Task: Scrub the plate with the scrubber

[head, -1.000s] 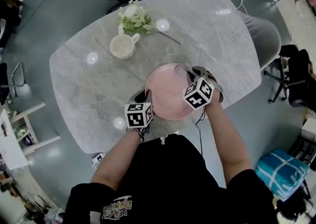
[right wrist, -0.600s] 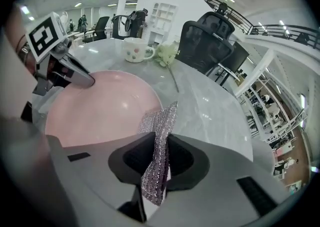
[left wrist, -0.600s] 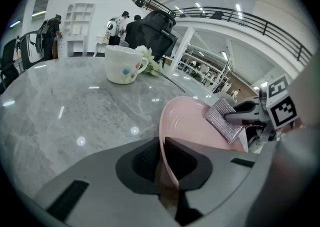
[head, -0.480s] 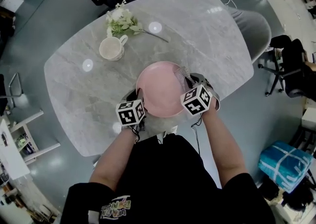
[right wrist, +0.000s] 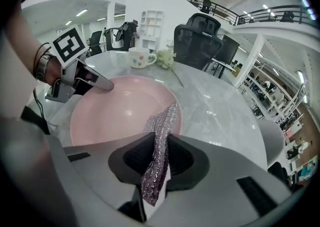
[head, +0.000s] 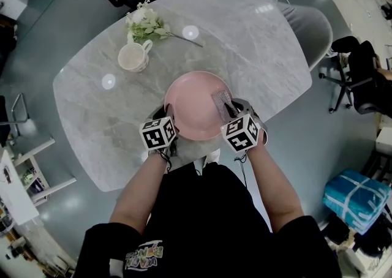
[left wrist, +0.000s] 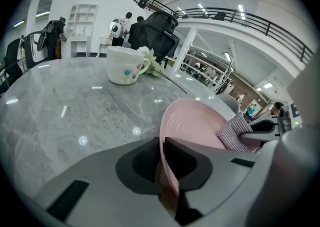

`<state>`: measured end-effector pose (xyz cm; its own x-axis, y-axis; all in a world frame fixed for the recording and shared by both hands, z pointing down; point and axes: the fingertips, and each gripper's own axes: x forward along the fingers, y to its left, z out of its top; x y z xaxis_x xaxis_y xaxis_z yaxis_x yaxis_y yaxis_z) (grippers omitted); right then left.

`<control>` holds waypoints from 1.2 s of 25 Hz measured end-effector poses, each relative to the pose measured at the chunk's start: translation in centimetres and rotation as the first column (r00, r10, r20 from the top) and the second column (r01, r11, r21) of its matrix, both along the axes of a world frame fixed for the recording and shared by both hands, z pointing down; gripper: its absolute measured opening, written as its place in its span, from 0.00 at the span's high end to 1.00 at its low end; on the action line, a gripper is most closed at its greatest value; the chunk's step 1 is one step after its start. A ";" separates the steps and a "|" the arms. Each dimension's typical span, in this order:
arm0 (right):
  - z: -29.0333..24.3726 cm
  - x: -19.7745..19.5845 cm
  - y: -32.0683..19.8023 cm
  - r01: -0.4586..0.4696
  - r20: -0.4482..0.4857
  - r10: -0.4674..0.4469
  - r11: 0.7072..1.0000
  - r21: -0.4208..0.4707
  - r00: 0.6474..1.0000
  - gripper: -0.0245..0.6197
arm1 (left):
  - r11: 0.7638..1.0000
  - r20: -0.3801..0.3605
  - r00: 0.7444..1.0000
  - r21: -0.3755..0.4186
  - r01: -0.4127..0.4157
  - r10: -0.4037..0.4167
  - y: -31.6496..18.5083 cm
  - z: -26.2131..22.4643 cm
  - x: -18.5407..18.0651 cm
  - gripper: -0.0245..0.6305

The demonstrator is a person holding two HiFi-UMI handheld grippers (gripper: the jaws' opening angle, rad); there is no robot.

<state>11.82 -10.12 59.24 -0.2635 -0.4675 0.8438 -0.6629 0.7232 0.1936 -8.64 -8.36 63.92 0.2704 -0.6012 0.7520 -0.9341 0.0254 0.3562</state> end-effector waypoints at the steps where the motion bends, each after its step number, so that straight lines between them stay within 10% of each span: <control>1: 0.0 -0.2 0.4 0.005 0.004 -0.005 1.000 0.001 1.000 0.85 | 1.000 0.000 1.000 0.000 0.002 -0.002 0.0 0.0 0.0 0.90; 22: 0.3 -9.9 5.5 0.128 0.165 -0.116 0.990 -0.065 0.979 0.85 | 0.999 -0.030 0.999 -0.002 0.040 -0.040 -0.1 0.0 0.0 0.90; 30: 0.1 -10.8 4.0 0.057 0.268 -0.024 0.992 -0.115 0.963 0.85 | 0.999 -0.062 0.997 -0.005 0.036 -0.036 -0.1 0.0 0.0 0.90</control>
